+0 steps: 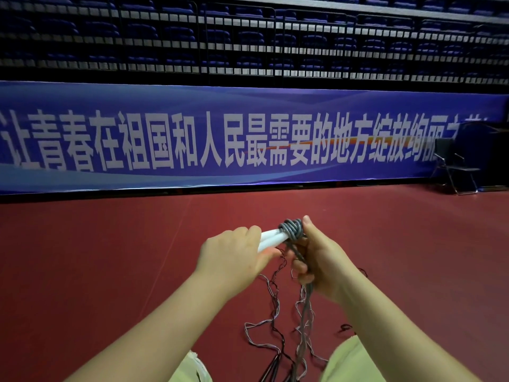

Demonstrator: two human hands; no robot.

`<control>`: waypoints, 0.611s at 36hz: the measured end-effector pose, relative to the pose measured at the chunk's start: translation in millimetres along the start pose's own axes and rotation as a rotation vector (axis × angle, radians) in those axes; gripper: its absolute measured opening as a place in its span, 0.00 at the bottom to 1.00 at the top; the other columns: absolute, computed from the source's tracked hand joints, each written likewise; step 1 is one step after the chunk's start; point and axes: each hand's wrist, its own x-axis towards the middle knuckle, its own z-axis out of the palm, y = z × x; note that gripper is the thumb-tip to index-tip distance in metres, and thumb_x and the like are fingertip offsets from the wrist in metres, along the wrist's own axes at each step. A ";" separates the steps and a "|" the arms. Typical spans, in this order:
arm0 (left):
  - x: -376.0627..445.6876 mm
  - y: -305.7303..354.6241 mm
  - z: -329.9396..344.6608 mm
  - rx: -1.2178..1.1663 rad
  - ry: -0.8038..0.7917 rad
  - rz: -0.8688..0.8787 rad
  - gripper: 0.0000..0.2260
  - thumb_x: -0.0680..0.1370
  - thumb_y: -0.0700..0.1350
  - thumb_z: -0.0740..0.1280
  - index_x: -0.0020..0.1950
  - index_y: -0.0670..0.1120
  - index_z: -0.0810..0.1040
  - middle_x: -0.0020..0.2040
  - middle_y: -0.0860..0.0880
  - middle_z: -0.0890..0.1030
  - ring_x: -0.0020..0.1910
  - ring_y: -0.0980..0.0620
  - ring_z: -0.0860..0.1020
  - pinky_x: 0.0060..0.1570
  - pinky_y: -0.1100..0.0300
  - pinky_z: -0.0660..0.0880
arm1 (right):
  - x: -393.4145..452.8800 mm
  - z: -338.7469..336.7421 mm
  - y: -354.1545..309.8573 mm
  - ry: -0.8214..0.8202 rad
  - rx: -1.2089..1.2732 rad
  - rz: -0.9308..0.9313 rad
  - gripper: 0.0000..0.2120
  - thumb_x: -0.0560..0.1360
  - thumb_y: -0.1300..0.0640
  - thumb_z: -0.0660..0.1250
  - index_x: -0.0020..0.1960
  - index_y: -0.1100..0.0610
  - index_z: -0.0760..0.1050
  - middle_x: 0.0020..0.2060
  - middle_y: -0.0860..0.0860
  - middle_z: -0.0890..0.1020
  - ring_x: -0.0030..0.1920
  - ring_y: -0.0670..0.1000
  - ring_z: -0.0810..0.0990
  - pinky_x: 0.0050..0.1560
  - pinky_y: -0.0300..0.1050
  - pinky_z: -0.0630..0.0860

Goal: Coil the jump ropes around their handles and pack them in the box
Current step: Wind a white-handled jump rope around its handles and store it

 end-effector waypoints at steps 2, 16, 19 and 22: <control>0.8 2.2 -0.3 0.026 -0.010 0.006 0.22 0.78 0.67 0.49 0.55 0.50 0.67 0.52 0.52 0.76 0.51 0.48 0.77 0.38 0.56 0.66 | 1.3 1.4 0.8 0.036 -0.028 -0.010 0.23 0.76 0.36 0.59 0.45 0.56 0.75 0.29 0.50 0.74 0.22 0.45 0.65 0.21 0.35 0.56; -10.1 11.5 -0.8 -0.103 -0.061 0.029 0.20 0.78 0.66 0.55 0.52 0.50 0.65 0.51 0.52 0.75 0.49 0.48 0.77 0.39 0.55 0.66 | 0.2 12.9 17.1 0.174 0.028 -0.060 0.16 0.78 0.49 0.62 0.35 0.55 0.70 0.23 0.50 0.67 0.20 0.45 0.59 0.21 0.35 0.52; -7.0 5.1 -10.2 -0.533 -0.305 0.024 0.15 0.75 0.62 0.62 0.48 0.52 0.68 0.43 0.54 0.74 0.40 0.52 0.74 0.38 0.55 0.67 | -0.5 8.8 15.3 0.176 0.026 -0.088 0.15 0.78 0.50 0.62 0.35 0.55 0.69 0.24 0.50 0.63 0.21 0.45 0.58 0.21 0.35 0.53; 0.2 -11.6 -10.2 -1.067 -0.673 -0.077 0.13 0.76 0.63 0.61 0.53 0.57 0.73 0.52 0.54 0.77 0.50 0.54 0.76 0.52 0.55 0.72 | -1.8 7.2 14.3 0.130 -0.013 -0.101 0.14 0.78 0.50 0.62 0.35 0.55 0.69 0.25 0.50 0.63 0.21 0.45 0.57 0.21 0.36 0.53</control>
